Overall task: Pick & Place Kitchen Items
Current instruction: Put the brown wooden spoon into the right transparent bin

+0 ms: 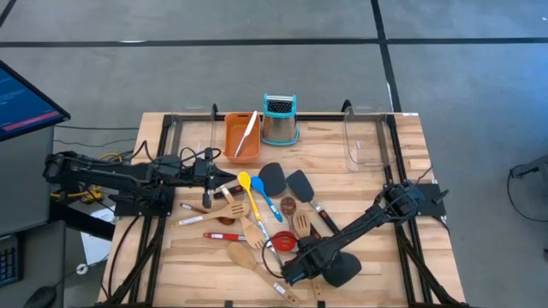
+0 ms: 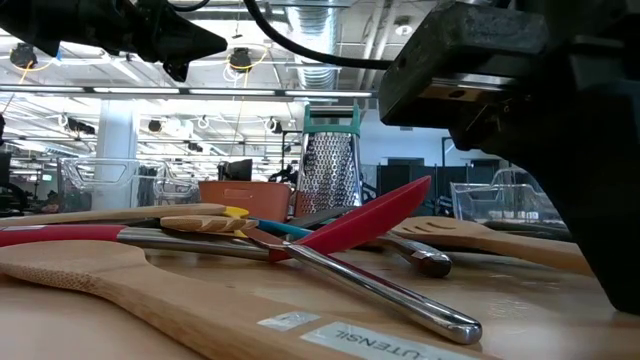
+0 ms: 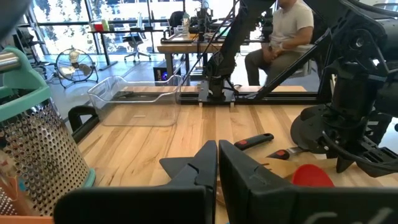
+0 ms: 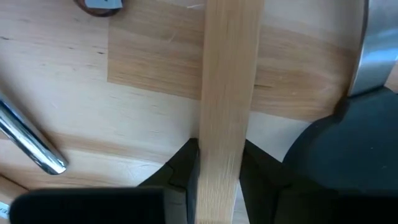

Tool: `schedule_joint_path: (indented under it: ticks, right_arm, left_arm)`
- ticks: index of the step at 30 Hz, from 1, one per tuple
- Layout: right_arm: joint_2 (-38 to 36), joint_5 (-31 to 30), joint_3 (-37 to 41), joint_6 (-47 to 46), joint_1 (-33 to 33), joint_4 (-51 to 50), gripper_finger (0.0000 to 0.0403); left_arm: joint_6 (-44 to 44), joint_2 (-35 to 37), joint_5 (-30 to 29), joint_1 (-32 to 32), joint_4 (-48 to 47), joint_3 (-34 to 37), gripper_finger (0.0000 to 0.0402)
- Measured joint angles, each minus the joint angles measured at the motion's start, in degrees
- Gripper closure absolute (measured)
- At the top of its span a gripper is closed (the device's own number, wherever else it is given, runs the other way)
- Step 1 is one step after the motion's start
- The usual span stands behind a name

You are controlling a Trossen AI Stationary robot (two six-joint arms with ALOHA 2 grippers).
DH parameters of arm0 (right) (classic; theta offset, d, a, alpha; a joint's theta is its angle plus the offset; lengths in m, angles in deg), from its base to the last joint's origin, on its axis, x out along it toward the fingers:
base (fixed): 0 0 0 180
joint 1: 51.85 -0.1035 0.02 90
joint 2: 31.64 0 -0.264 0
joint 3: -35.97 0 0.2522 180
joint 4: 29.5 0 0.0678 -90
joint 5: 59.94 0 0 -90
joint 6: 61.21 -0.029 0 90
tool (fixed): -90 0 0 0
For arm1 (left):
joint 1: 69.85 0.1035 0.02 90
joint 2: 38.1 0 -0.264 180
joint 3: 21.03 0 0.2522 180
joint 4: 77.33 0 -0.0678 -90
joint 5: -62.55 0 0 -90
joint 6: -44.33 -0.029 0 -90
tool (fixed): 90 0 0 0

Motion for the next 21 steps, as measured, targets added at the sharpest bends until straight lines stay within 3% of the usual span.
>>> schedule_joint_path:
  ticks: [11,21]
  right_arm:
    - [-0.47,-0.35,0.13,0.3,0.0,0.12,0.0324]
    - [-3.9,-7.67,0.15,0.74,0.0,-3.95,0.0324]
  left_arm:
    - [0.0,0.0,0.01,0.0,0.01,-0.01,0.04]
    - [-0.02,0.0,0.01,0.0,0.01,0.01,0.04]
